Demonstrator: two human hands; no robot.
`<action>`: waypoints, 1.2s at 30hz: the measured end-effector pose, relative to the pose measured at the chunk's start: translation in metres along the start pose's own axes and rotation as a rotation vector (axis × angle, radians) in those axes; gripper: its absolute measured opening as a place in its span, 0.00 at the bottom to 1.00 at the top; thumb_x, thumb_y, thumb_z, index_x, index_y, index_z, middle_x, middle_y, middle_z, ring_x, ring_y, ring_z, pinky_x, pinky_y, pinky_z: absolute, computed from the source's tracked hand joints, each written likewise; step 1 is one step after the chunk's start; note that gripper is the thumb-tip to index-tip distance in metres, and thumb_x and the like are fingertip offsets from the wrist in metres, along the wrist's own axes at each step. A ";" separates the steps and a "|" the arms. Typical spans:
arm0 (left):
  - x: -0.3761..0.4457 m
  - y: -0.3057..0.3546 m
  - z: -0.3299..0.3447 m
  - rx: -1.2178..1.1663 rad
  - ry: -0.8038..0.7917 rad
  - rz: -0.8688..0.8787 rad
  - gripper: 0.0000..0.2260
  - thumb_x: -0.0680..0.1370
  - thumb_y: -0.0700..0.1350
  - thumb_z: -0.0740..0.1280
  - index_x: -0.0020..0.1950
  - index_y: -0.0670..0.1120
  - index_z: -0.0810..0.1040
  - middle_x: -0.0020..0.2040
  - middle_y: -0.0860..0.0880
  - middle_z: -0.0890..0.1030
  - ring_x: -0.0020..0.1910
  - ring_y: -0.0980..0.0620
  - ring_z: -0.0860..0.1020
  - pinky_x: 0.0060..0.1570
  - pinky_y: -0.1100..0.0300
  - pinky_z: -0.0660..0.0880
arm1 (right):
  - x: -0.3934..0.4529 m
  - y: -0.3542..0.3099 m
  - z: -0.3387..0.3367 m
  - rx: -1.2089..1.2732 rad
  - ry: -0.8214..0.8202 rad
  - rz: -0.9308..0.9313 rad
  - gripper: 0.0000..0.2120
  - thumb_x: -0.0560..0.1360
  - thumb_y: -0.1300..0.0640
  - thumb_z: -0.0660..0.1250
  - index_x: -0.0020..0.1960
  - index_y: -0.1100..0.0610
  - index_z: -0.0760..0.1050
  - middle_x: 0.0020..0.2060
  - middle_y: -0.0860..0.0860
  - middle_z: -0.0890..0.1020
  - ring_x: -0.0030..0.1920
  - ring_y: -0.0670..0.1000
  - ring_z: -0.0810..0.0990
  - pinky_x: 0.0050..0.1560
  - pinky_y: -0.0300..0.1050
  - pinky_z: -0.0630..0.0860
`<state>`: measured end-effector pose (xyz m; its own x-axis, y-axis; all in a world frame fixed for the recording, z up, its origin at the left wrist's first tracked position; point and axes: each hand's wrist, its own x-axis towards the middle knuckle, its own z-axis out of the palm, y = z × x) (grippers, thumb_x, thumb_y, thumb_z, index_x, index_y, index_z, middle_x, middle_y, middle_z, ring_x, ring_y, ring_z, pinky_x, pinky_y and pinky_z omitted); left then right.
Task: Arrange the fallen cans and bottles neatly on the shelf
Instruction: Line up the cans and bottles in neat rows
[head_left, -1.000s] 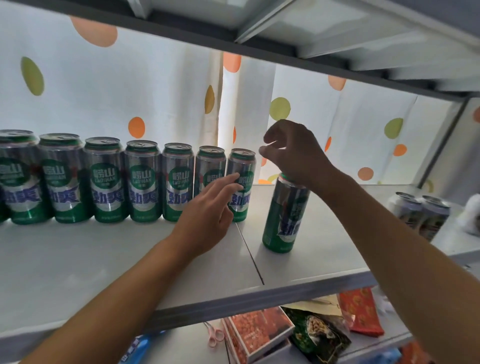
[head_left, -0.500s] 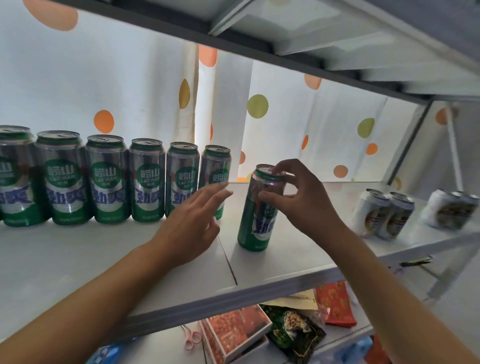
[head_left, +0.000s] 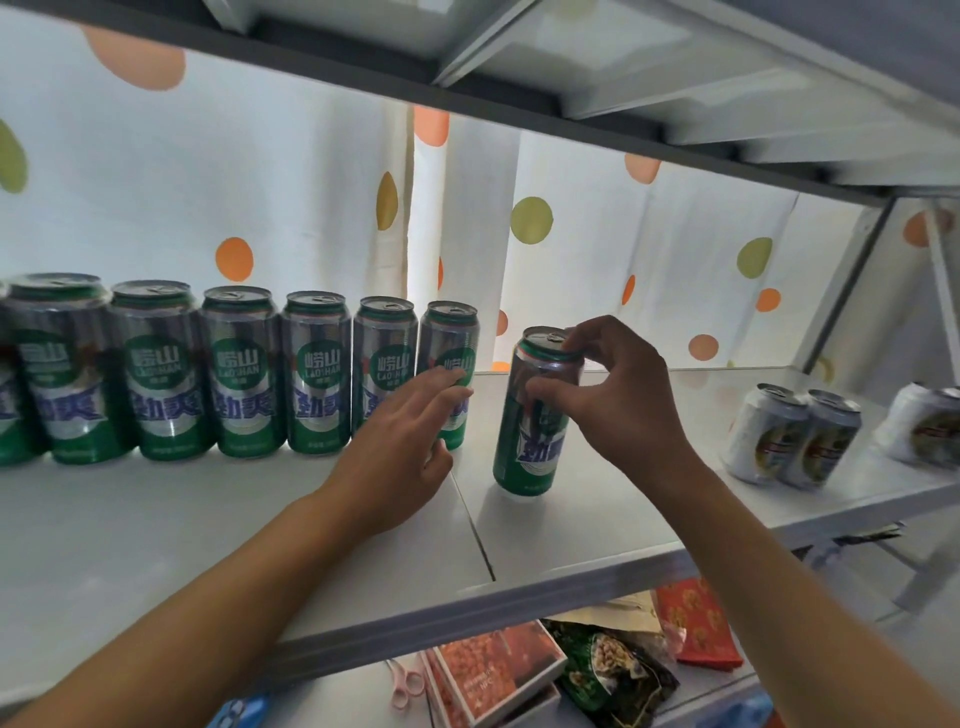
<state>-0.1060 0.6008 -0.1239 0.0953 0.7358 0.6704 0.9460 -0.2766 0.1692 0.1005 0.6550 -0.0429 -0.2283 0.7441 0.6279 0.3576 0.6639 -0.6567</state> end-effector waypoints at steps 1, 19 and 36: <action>0.000 -0.001 0.000 0.009 0.020 -0.004 0.26 0.75 0.39 0.68 0.72 0.48 0.67 0.75 0.49 0.66 0.75 0.48 0.61 0.71 0.55 0.57 | 0.003 -0.001 0.003 0.001 0.008 -0.012 0.19 0.64 0.58 0.81 0.48 0.53 0.74 0.49 0.43 0.81 0.52 0.42 0.79 0.45 0.31 0.74; 0.009 -0.019 0.003 0.507 0.100 0.061 0.31 0.68 0.41 0.69 0.71 0.42 0.71 0.74 0.37 0.65 0.73 0.36 0.62 0.69 0.34 0.59 | 0.063 0.019 0.051 0.037 0.074 -0.027 0.18 0.69 0.61 0.77 0.51 0.55 0.71 0.51 0.48 0.80 0.52 0.48 0.78 0.41 0.21 0.68; 0.014 -0.015 0.017 0.626 0.039 0.043 0.32 0.70 0.44 0.70 0.73 0.43 0.68 0.76 0.39 0.60 0.76 0.38 0.58 0.69 0.33 0.56 | 0.041 0.062 0.090 0.089 0.114 -0.104 0.21 0.74 0.54 0.72 0.64 0.47 0.69 0.57 0.41 0.80 0.56 0.44 0.80 0.57 0.53 0.80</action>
<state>-0.1140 0.6256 -0.1297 0.1372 0.7058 0.6950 0.9447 0.1177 -0.3060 0.0318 0.7336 -0.0953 -0.1539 0.6609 0.7346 0.2544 0.7449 -0.6168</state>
